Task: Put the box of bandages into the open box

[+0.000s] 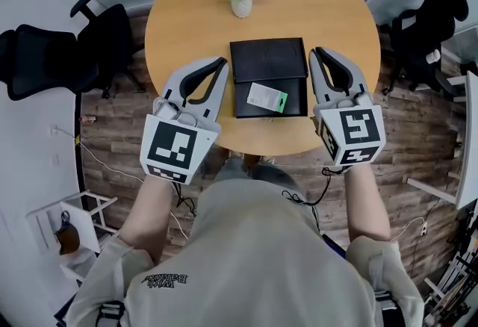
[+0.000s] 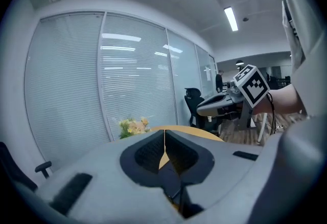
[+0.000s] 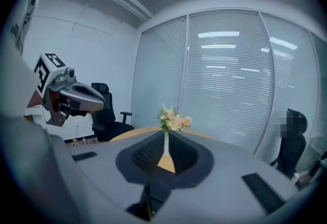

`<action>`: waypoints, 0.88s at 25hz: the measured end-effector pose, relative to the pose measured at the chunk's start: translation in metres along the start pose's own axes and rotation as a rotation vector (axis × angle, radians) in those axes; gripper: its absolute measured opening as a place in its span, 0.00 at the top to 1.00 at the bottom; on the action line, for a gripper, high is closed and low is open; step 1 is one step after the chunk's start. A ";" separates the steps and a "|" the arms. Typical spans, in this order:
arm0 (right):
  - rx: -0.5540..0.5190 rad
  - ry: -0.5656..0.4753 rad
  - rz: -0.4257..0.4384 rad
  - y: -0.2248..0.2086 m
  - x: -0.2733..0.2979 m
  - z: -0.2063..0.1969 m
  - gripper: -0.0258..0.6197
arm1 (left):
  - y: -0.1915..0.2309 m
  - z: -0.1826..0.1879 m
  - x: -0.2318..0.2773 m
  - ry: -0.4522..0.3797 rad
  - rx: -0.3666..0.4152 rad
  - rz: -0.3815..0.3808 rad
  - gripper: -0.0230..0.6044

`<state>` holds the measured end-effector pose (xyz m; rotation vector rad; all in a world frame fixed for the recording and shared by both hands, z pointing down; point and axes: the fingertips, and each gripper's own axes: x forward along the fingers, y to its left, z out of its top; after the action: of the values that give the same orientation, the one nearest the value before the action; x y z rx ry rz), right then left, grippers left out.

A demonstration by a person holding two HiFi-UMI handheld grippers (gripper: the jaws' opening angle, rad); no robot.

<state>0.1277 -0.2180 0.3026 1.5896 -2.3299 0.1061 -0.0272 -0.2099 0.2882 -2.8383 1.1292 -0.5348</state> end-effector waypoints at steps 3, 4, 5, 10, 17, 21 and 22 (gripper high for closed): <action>0.008 -0.058 -0.012 -0.003 -0.014 0.026 0.89 | 0.003 0.026 -0.007 -0.056 0.029 0.017 0.93; 0.005 -0.077 -0.015 -0.004 -0.019 0.035 0.89 | 0.004 0.034 -0.010 -0.074 0.041 0.025 0.93; -0.001 -0.097 -0.019 -0.005 -0.024 0.044 0.89 | 0.004 0.043 -0.014 -0.090 0.058 0.036 0.93; -0.039 -0.207 -0.039 -0.005 -0.049 0.092 0.90 | 0.008 0.076 -0.031 -0.165 0.114 0.089 0.93; -0.029 -0.317 -0.080 -0.009 -0.090 0.131 0.90 | 0.007 0.102 -0.053 -0.223 0.129 0.104 0.93; -0.072 -0.328 -0.081 -0.007 -0.106 0.137 0.90 | 0.006 0.109 -0.060 -0.254 0.107 0.112 0.93; -0.077 -0.326 -0.083 -0.007 -0.110 0.137 0.90 | 0.004 0.110 -0.061 -0.259 0.103 0.110 0.93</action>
<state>0.1409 -0.1552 0.1396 1.7738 -2.4626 -0.2786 -0.0349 -0.1816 0.1660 -2.6420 1.1625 -0.2042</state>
